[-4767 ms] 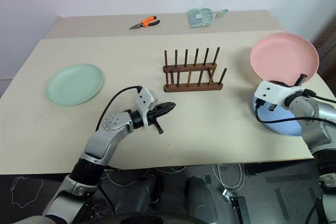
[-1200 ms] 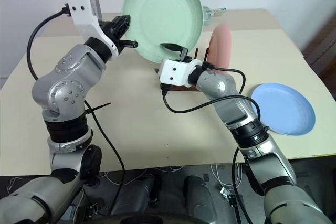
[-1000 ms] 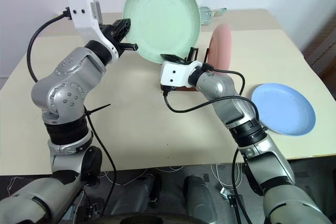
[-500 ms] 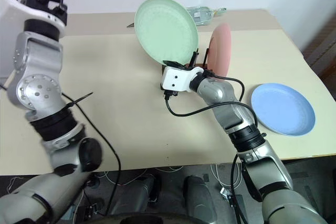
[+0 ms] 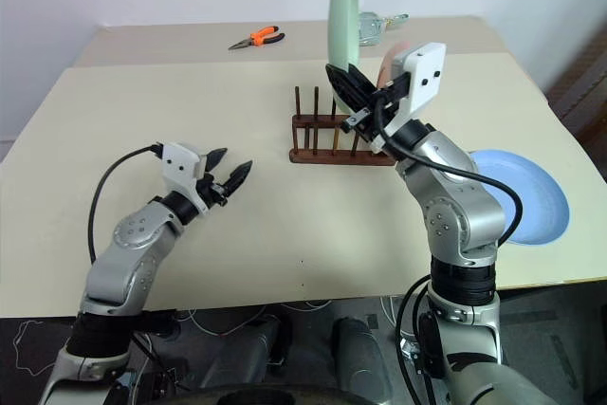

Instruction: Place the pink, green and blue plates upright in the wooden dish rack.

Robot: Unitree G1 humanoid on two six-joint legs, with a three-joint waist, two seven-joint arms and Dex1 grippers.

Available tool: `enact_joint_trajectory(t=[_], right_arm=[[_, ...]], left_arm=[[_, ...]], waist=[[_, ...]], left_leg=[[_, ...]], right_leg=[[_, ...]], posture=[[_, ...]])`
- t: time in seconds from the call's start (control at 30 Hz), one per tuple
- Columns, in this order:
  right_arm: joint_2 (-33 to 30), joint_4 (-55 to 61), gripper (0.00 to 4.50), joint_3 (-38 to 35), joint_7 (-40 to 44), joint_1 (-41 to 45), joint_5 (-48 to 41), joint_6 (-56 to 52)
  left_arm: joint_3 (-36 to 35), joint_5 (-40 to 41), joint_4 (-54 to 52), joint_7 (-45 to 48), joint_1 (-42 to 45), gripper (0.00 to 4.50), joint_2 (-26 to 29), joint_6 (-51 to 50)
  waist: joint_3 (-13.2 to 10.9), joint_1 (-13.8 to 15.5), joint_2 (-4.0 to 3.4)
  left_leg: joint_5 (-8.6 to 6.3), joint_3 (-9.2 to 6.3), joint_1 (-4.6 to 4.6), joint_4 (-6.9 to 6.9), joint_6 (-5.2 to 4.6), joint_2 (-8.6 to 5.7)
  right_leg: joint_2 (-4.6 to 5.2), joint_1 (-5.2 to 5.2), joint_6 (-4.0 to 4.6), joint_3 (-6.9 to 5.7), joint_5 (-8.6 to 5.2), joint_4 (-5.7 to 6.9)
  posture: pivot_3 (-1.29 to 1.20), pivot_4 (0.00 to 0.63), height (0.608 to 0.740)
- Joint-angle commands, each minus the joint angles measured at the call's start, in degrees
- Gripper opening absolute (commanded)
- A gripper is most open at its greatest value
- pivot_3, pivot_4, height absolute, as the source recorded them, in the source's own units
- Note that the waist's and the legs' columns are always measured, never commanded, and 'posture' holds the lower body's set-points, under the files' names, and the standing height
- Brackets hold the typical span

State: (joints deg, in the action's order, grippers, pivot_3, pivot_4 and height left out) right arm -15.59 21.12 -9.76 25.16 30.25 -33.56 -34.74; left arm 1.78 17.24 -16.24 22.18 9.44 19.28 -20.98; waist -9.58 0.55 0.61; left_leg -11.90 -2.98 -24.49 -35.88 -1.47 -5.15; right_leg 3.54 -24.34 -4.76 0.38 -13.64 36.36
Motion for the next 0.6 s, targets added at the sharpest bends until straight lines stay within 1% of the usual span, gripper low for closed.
enact_joint_trajectory(t=[0.03, 0.2, 0.33, 0.6], right_arm=[[0.35, 0.7, 0.0, -2.26, -0.51, 0.72, -5.6, -2.28], [-0.55, -0.91, 0.0, -2.6, 0.18, 1.07, -8.3, -3.46], [-1.1, -2.95, 0.0, -2.84, -0.13, 1.7, -9.38, -3.9], [-1.03, -9.91, 0.0, -6.2, -2.34, 3.3, -13.6, -6.65]], left_arm=[[1.48, 2.32, -4.05, 3.15, -0.69, 2.99, -0.25, -0.48], [3.14, 1.54, -4.67, 6.02, -1.28, 2.99, 1.23, -1.24], [3.28, 1.27, -4.5, 6.18, -1.13, 2.99, 1.17, -1.17], [3.87, 1.17, -4.86, 6.54, -1.15, 2.99, 0.77, -1.4]], waist=[[0.0, 0.02, 0.0], [-0.01, 0.02, -0.02], [0.0, 0.04, -0.03], [-0.01, 0.05, -0.03]], left_leg=[[0.01, 0.0, 0.0, 0.0, -0.01, 0.0], [0.05, 0.0, 0.0, -0.01, -0.09, 0.0], [0.06, 0.0, 0.0, -0.02, -0.11, 0.0], [0.07, 0.0, 0.0, -0.02, -0.13, 0.0]], right_leg=[[0.0, 0.0, 0.0, 0.0, 0.0, 0.0], [0.0, 0.01, 0.01, 0.0, -0.01, -0.01], [0.0, 0.01, 0.01, 0.0, 0.0, -0.01], [0.0, 0.02, 0.0, 0.0, 0.0, -0.01]], posture=[[0.0, 0.15, 0.726], [0.0, 0.15, 0.726], [0.0, 0.15, 0.726], [0.0, 0.15, 0.726]])
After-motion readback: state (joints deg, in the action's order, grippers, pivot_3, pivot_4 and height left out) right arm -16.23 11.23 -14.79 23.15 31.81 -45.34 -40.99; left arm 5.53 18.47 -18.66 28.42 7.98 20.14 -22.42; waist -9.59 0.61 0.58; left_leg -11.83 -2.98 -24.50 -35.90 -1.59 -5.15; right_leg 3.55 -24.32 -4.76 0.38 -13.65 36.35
